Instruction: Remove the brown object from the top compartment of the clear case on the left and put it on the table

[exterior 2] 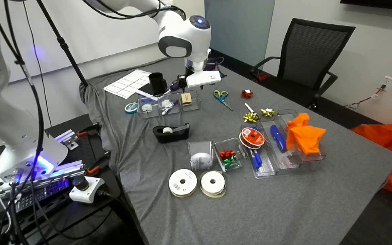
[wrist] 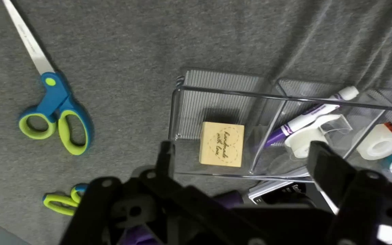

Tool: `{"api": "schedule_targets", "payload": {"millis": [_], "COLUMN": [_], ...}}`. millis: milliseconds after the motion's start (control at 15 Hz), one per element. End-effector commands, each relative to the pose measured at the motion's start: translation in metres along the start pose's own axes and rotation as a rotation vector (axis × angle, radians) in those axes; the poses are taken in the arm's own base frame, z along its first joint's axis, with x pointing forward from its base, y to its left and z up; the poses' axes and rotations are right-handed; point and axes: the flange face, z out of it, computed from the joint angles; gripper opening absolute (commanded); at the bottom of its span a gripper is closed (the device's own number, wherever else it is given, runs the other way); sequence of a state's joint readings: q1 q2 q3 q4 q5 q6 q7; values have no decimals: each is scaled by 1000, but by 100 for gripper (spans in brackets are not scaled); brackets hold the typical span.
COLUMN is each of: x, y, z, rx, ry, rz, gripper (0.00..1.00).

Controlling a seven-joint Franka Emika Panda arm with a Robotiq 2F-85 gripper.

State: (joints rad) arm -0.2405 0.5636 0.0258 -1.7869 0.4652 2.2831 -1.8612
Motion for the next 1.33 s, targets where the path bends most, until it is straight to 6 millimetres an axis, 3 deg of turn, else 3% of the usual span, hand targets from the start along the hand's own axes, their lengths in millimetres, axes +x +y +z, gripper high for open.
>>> {"api": "schedule_targets", "payload": {"millis": [0,400,933,1000,1067,1267], "x": [-1,-2,5,6,7,11], "y": [16,19,8,8,8,10], "z": [38,81,88,90,92,98], "rx": [24,72,80,79,81,73], "ry": [59,84,103,105,105,118], "rz": [10,4,0,1,1,-5], "gripper": [100,100,100,75,72,51]}}
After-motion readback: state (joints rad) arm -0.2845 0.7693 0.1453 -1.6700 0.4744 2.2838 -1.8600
